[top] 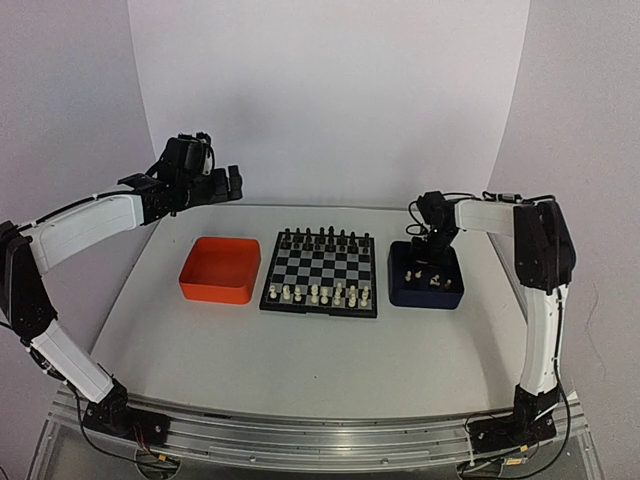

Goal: Set up the chess pieces on the board
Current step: Pick up the chess piece from the storage box, then place the chess piece on the chessboard.

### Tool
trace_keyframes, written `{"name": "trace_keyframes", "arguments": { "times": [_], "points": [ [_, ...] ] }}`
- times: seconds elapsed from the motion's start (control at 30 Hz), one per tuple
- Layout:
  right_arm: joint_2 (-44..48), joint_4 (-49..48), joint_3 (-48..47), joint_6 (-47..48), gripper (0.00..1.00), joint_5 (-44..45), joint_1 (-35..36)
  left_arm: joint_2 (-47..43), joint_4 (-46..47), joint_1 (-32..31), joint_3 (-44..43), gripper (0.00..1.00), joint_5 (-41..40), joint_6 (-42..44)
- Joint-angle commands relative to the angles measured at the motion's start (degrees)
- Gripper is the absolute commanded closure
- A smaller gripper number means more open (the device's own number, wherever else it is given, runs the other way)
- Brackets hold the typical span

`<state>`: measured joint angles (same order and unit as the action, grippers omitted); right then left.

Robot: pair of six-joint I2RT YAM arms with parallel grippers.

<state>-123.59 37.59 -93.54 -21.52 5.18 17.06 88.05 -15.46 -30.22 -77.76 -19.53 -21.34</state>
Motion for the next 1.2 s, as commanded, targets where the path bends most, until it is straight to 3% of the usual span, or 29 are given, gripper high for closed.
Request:
{"name": "trace_keyframes", "arguments": {
  "times": [0.0,0.2,0.4,0.53,0.8,0.97,1.17],
  "points": [
    [6.8,1.4,-1.1,2.7,1.00,4.8,0.2,-0.2,1.6,0.2,-0.3,0.00,1.0,-0.5],
    [14.9,1.7,-0.5,5.3,1.00,3.6,2.0,-0.8,2.3,0.2,0.6,0.00,2.1,-0.2],
    [15.1,2.6,-4.4,14.7,1.00,-1.6,11.8,-1.6,2.7,0.1,1.6,0.00,3.7,0.3],
    [11.5,3.5,-9.8,20.1,1.00,-3.7,17.7,-2.2,2.3,0.2,2.1,0.00,4.4,0.5],
    [0.8,7.0,-21.0,28.4,1.00,-8.1,23.0,-3.0,-0.3,0.2,3.0,0.00,6.0,0.0],
    [-6.0,12.1,-29.3,30.1,1.00,-7.3,23.9,-3.5,-0.9,0.1,3.3,0.00,6.6,0.1],
    [-9.0,15.0,-31.1,30.5,1.00,-9.4,24.2,-3.6,-1.0,0.1,3.5,0.00,6.4,0.5]
  ]
}}
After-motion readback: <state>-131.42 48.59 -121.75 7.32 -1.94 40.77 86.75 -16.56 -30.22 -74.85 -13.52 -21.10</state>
